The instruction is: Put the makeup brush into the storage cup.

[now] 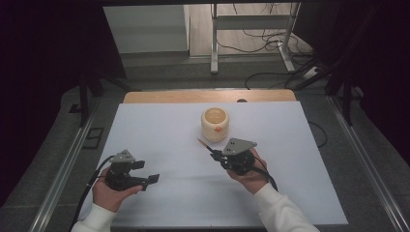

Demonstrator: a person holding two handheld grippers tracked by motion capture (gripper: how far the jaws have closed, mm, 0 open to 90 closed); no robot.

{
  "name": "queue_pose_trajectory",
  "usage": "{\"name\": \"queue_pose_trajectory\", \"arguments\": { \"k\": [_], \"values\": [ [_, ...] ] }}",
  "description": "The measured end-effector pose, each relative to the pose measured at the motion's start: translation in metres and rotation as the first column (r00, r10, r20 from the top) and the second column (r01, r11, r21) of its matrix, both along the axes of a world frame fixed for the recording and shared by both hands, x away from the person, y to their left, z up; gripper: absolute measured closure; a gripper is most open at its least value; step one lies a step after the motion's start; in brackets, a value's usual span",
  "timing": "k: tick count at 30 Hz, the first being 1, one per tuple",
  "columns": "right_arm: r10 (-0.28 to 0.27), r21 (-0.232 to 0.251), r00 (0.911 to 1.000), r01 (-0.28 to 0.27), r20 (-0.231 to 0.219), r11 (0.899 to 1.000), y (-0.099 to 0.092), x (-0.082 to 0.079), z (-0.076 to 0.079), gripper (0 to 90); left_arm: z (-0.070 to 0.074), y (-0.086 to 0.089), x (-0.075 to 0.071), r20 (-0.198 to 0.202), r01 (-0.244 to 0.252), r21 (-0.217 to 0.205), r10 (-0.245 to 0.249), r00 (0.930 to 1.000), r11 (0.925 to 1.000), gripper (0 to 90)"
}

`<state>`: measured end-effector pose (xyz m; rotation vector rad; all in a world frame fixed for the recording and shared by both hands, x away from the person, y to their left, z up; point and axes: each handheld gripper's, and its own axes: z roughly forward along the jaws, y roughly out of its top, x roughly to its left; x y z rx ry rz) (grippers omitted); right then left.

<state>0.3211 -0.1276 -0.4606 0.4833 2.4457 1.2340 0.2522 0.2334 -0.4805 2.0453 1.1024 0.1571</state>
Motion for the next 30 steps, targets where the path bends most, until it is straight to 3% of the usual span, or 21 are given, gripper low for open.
{"name": "queue_pose_trajectory", "arguments": {
  "k": [22, 30],
  "values": [
    [-0.079, 0.113, 0.9962, 0.083, -0.037, 0.990, -0.002, 0.012, 0.006, 83.5, -0.001, 0.000, 0.001, -0.012, 0.012, 0.014, -0.012, 0.9998, 0.9998, 16.8],
    [-0.128, 0.164, 0.9897, 0.137, -0.064, 0.977, -0.011, 0.020, 0.007, 83.5, -0.002, -0.002, -0.001, -0.014, 0.017, 0.021, -0.016, 0.9998, 0.9996, 16.8]
  ]
}}
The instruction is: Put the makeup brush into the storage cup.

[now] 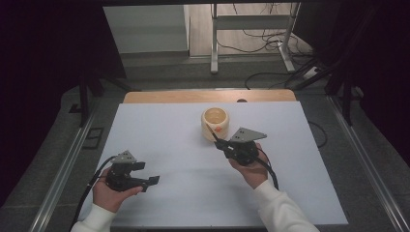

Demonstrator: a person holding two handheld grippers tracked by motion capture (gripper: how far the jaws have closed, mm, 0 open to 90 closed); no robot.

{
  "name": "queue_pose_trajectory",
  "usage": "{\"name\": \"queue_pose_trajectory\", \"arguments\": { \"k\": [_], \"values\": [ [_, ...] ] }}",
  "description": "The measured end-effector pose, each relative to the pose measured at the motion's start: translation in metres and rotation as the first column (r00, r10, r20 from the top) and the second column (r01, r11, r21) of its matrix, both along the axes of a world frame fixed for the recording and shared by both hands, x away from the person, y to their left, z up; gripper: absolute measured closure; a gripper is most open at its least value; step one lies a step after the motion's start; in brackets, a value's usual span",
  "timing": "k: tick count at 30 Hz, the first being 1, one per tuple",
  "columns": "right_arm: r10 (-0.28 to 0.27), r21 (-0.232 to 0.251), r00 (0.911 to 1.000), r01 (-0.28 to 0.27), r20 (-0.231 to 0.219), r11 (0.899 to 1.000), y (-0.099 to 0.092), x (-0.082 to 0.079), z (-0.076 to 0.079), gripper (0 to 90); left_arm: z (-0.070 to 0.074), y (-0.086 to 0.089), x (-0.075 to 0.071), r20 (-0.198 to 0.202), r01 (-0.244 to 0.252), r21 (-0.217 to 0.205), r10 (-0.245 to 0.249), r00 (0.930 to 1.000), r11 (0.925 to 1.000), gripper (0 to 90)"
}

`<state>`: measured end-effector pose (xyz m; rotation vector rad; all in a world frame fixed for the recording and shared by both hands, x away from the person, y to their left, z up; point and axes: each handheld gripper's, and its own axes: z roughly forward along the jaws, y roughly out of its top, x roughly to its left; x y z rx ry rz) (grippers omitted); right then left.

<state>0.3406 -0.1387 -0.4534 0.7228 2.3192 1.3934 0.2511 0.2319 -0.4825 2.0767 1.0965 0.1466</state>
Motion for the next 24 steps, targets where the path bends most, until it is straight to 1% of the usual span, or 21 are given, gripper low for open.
{"name": "queue_pose_trajectory", "arguments": {
  "k": [6, 14, 18, 24],
  "values": [
    [-0.019, 0.020, 0.9998, 0.019, 0.000, 1.000, -0.004, 0.004, 0.003, 83.5, -0.002, -0.002, -0.002, -0.008, 0.006, 0.007, -0.006, 0.9999, 1.0000, 16.5],
    [-0.020, 0.037, 0.9998, 0.020, 0.007, 0.999, 0.001, 0.011, 0.007, 83.4, -0.003, -0.001, 0.000, -0.003, -0.001, 0.016, 0.001, 1.0000, 0.9999, 16.5],
    [-0.026, 0.062, 0.9997, 0.026, 0.001, 0.998, 0.002, 0.017, 0.011, 83.4, -0.004, 0.002, 0.000, -0.007, -0.009, 0.007, 0.009, 0.9999, 0.9999, 16.6],
    [-0.034, 0.078, 0.9994, 0.034, -0.002, 0.996, 0.003, 0.024, 0.014, 83.4, -0.005, 0.003, 0.001, -0.012, -0.013, 0.003, 0.013, 0.9998, 0.9999, 16.6]
  ]
}}
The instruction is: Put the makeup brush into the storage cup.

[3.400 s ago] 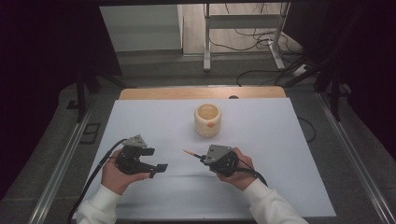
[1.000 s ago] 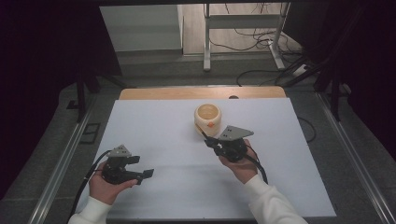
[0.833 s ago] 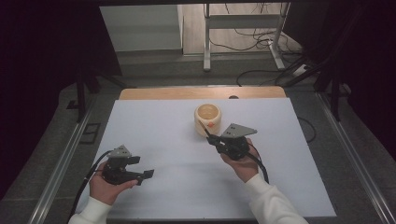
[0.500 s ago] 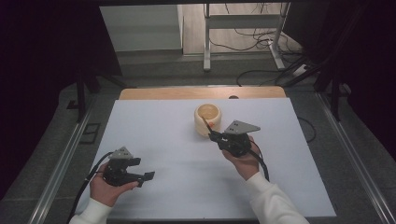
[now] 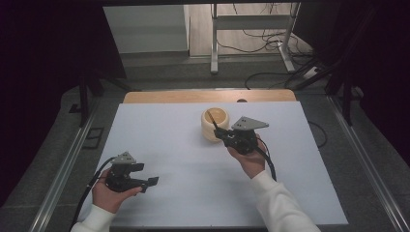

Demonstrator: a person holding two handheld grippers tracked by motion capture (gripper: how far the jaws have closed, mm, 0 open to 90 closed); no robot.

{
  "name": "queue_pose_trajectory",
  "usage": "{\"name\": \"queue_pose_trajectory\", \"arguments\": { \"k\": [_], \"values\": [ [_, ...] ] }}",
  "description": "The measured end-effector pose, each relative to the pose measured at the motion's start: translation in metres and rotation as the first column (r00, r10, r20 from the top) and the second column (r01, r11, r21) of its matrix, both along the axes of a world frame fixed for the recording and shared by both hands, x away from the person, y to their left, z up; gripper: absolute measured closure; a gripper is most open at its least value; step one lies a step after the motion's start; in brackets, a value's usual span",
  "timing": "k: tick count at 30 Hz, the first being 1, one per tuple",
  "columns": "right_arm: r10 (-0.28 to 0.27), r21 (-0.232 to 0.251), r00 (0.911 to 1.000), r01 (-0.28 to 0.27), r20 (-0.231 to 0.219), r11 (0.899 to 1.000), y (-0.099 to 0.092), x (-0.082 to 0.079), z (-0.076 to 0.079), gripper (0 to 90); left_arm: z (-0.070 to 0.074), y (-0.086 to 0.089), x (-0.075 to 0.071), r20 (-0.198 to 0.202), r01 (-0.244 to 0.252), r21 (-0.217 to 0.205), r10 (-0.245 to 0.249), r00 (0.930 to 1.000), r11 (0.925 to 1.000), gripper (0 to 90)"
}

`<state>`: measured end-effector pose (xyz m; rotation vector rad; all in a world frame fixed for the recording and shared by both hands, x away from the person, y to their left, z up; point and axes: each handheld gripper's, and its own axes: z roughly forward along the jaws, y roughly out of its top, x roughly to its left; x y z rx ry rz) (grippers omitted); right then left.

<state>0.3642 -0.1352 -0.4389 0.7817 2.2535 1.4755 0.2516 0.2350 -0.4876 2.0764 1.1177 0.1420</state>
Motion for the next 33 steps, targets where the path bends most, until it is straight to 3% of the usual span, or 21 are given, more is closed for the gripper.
{"name": "queue_pose_trajectory", "arguments": {
  "k": [19, 33],
  "values": [
    [-0.011, 0.026, 0.9999, 0.011, 0.001, 1.000, 0.009, 0.017, 0.017, 83.4, 0.001, 0.001, 0.000, 0.001, -0.003, -0.011, 0.003, 1.0000, 0.9999, 16.8],
    [-0.030, 0.043, 0.9995, 0.030, -0.006, 0.999, 0.016, 0.032, 0.021, 83.3, 0.000, 0.000, 0.000, -0.001, -0.002, -0.011, 0.002, 1.0000, 0.9999, 16.7]
  ]
}}
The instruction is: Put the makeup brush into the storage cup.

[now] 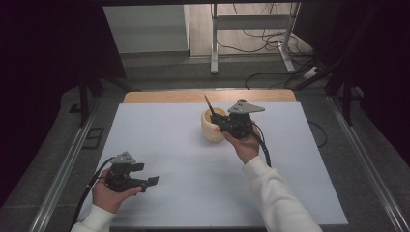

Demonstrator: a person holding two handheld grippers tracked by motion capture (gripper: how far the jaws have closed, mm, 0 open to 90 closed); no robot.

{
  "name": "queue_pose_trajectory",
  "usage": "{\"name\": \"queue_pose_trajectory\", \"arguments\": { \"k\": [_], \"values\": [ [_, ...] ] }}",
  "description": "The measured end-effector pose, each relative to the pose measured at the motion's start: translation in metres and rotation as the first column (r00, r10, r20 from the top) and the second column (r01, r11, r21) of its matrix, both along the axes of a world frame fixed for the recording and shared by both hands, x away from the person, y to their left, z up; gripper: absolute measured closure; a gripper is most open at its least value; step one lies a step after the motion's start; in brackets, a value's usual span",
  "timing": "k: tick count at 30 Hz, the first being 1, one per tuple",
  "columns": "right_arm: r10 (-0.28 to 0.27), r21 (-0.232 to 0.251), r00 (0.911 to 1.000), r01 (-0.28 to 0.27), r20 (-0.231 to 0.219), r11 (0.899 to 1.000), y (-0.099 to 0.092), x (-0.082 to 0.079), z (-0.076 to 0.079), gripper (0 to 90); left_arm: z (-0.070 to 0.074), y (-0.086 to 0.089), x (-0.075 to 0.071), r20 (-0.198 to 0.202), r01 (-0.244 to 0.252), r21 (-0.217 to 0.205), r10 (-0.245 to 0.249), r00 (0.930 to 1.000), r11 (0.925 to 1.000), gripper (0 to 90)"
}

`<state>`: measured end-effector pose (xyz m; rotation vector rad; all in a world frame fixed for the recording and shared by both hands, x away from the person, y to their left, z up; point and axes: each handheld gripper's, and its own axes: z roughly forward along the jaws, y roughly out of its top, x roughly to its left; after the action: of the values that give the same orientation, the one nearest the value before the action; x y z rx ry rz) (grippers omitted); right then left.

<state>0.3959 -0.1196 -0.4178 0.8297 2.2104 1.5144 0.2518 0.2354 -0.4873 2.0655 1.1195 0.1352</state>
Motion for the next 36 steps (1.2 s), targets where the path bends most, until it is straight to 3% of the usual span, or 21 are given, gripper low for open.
{"name": "queue_pose_trajectory", "arguments": {
  "k": [17, 36],
  "values": [
    [-0.063, 0.006, 0.9980, 0.063, 0.001, 0.998, 0.006, 0.028, -0.001, 83.3, -0.001, 0.001, 0.000, -0.012, 0.006, -0.006, -0.006, 0.9999, 1.0000, 17.3],
    [-0.091, 0.006, 0.9958, 0.091, 0.011, 0.996, 0.009, 0.047, 0.006, 83.0, -0.001, 0.001, 0.000, -0.013, 0.007, -0.004, -0.007, 0.9999, 1.0000, 17.1]
  ]
}}
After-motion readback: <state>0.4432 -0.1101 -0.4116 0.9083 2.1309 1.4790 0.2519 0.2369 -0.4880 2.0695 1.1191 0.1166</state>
